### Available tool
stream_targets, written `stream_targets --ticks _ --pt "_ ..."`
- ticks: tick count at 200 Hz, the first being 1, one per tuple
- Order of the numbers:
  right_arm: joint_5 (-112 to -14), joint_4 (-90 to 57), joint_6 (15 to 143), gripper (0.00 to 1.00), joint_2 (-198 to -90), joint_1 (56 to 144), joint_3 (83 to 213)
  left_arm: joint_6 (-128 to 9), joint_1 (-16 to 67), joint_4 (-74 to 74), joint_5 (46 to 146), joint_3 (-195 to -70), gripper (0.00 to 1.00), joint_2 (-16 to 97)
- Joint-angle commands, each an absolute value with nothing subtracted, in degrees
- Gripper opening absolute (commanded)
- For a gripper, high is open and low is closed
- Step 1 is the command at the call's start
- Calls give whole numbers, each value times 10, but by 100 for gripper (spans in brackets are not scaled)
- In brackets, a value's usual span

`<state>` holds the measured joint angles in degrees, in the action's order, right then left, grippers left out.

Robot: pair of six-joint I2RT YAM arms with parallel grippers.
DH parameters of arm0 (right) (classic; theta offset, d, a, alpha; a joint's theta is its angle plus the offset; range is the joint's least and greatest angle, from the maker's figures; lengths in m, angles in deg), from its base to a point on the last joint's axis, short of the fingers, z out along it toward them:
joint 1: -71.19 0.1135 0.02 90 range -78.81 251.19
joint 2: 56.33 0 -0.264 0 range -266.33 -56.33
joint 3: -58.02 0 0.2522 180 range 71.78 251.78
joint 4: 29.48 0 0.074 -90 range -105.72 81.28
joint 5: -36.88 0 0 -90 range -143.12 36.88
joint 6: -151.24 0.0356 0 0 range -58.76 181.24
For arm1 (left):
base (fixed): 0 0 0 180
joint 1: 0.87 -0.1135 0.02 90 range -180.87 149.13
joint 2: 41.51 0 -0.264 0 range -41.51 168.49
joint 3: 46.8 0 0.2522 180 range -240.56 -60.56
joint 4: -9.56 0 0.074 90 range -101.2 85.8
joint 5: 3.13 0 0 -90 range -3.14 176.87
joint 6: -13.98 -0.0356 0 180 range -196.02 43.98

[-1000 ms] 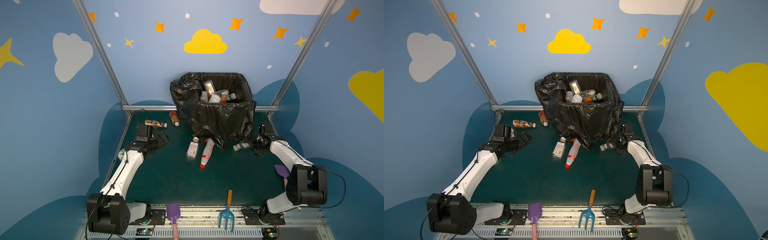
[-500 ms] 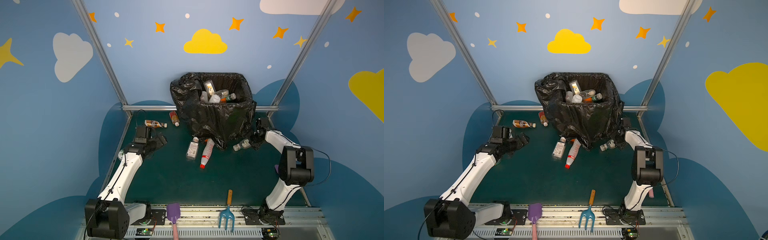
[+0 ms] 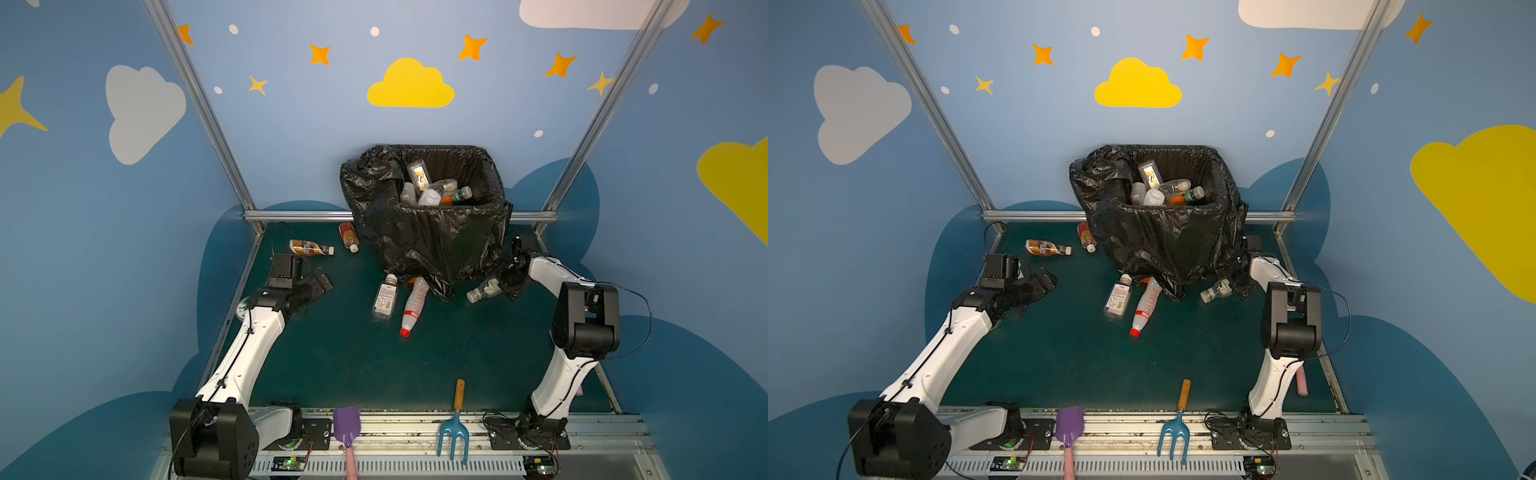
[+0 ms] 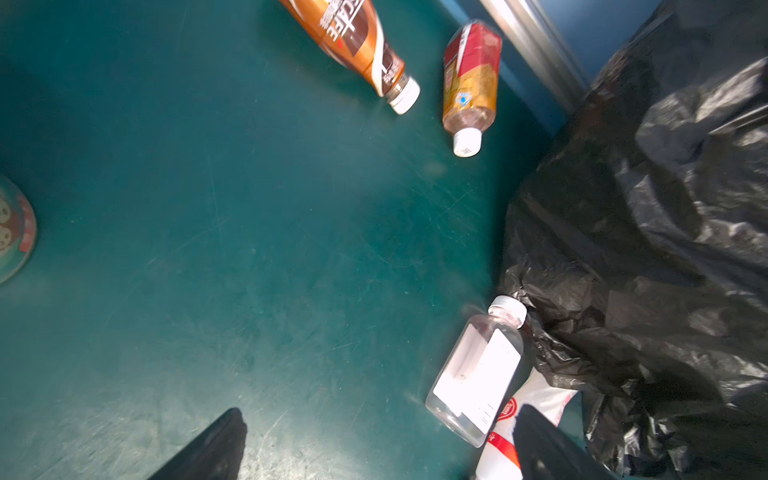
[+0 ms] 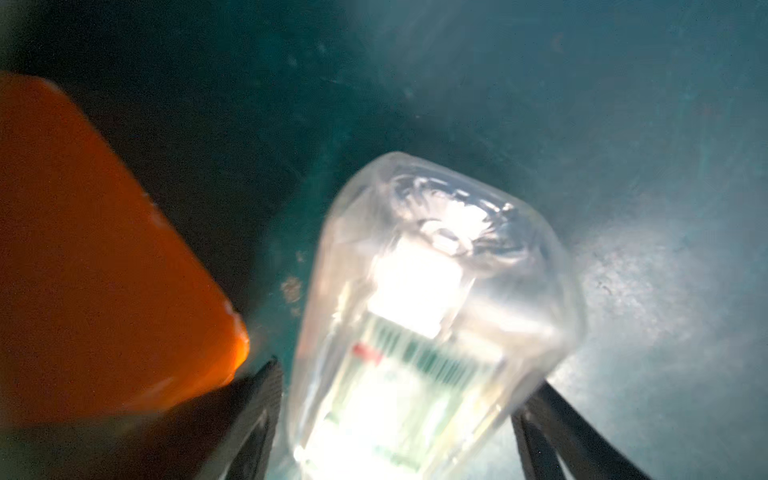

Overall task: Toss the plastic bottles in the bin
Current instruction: 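Lift the clear green-print bottle with the right gripper over the bin and release it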

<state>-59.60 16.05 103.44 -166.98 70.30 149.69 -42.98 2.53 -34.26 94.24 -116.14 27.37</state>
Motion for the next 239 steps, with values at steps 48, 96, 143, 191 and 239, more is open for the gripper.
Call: stream_targets --ticks 48,96,143,191,239 --pt "-608 176 1016 52 -1640 679 1468 -417 23 -339 937 -1149 100 261" --pt "-612 158 1008 46 -1497 650 1372 -421 24 -342 944 -1154 100 269" --pt "-579 127 964 43 -1248 637 1312 -429 24 -341 948 -1179 100 286" --pt "-498 -15 818 44 -1058 739 1388 -449 23 -347 947 -1245 100 313" --pt "-518 -96 685 47 -1300 866 1664 -468 23 -361 941 -1295 100 337"
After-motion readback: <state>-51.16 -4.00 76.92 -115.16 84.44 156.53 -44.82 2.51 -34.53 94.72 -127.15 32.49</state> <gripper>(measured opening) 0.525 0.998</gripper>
